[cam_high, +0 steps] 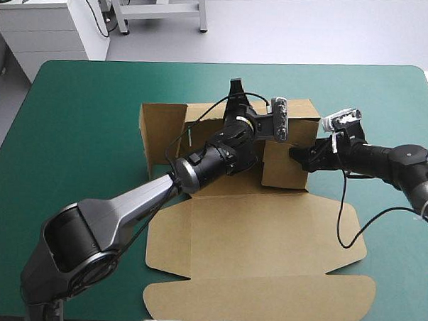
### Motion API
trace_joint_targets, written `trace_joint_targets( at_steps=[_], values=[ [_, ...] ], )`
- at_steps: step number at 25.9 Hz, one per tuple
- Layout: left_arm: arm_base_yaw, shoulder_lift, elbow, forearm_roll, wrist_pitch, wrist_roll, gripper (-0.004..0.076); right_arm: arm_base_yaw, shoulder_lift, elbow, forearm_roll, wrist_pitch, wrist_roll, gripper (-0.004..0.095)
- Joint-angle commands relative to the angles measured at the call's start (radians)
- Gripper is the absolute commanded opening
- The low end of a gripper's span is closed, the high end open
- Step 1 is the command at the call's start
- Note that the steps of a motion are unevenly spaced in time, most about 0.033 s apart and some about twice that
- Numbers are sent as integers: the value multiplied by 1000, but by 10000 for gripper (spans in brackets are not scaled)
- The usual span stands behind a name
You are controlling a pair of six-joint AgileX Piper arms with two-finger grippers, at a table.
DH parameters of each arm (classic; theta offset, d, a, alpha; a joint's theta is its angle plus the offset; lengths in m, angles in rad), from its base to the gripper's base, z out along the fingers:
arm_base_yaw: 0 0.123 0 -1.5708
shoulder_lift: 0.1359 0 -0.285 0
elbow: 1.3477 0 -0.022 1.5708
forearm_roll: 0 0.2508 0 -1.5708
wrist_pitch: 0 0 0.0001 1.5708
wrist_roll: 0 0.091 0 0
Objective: Fold the box
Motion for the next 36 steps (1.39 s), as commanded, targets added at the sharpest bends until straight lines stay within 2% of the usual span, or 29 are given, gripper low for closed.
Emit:
trace_joint_targets(
  at_steps=[1,3,6,7,10,14,17,21,25,29,36],
  values=[
    [-31,-46,-20,-53,-3,-20,-8,-4,23,-25,69,-73,-18,593],
    [-37,-46,-20,-46,-3,-20,-8,-4,38,-25,86,-73,-36,513],
    [-39,-46,-20,-38,3,-20,-8,-4,52,-25,77,-79,-68,305],
    [-39,-46,-20,-38,5,-20,-8,-4,52,-25,77,-87,-68,293],
    [-39,-46,-20,-40,6,-20,-8,-4,52,-25,73,-117,-68,291],
    [-39,-46,-20,-40,6,-20,-8,-4,52,-25,73,-56,-50,316],
    [-39,-46,-20,-40,6,-15,-8,-4,50,-25,60,-3,-13,428],
    [-39,-46,-20,-39,6,-15,-8,-4,28,-25,-21,81,13,589],
    [-39,-46,-20,-9,17,-19,-8,-6,-30,-25,-84,154,43,537],
    [-39,-46,-20,-64,52,-29,-8,-6,-86,-25,-165,145,65,490],
    [-46,-39,-1,-108,60,-39,-8,-6,-118,-25,-273,139,117,488]
  ],
)
